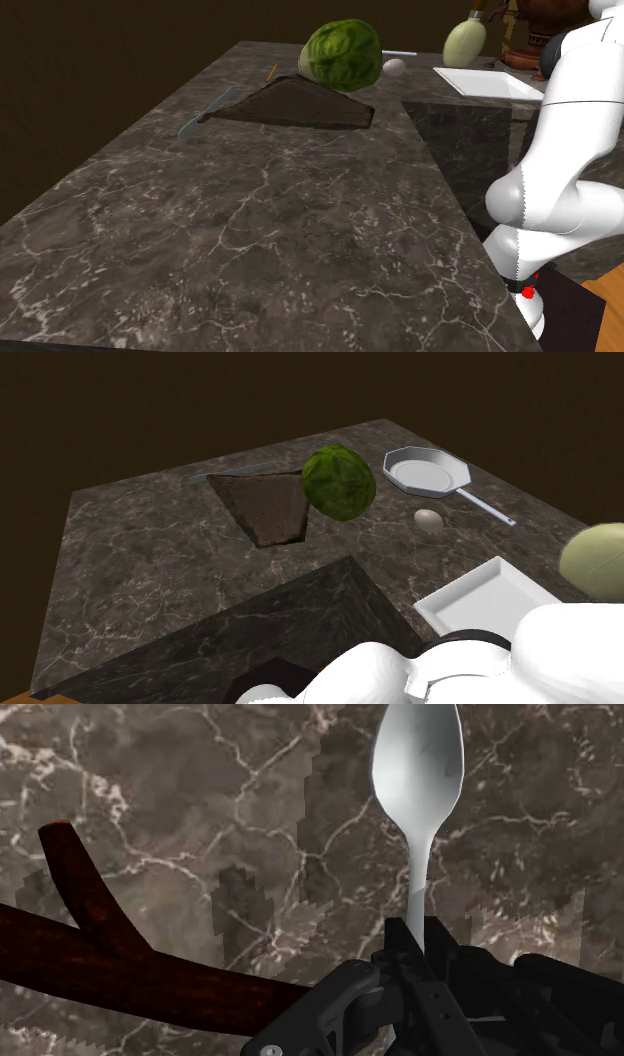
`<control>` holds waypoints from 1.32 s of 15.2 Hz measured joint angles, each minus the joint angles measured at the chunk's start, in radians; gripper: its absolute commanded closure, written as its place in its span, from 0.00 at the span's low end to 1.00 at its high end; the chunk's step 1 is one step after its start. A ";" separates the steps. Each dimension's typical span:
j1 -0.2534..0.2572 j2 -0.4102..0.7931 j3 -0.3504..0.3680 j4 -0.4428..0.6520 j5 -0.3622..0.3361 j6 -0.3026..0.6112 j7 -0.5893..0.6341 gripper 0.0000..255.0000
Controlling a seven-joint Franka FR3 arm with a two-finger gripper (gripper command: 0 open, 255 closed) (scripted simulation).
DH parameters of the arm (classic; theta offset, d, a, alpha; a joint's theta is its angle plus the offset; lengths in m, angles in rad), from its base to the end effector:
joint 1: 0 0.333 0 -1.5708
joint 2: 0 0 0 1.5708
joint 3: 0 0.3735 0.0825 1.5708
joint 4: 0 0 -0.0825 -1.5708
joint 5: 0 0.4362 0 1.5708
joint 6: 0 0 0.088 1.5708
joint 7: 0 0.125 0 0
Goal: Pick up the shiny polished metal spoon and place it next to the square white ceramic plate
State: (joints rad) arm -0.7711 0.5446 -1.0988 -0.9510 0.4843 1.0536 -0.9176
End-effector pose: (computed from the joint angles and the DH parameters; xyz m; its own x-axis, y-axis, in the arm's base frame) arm 0.1174 -0.6651 0.6945 0.7465 -0.6503 -0.1412 -0.6654 -0.7311 -0.1508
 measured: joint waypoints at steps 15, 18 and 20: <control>0.176 -0.071 -0.057 -0.289 -0.073 0.199 -0.012 1.00; 0.176 -0.069 -0.055 -0.291 -0.073 0.199 -0.012 0.00; 0.176 -0.068 -0.055 -0.291 -0.072 0.199 -0.012 0.00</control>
State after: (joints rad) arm -0.5954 0.4767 -1.1536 -1.2418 0.4119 1.2529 -0.9299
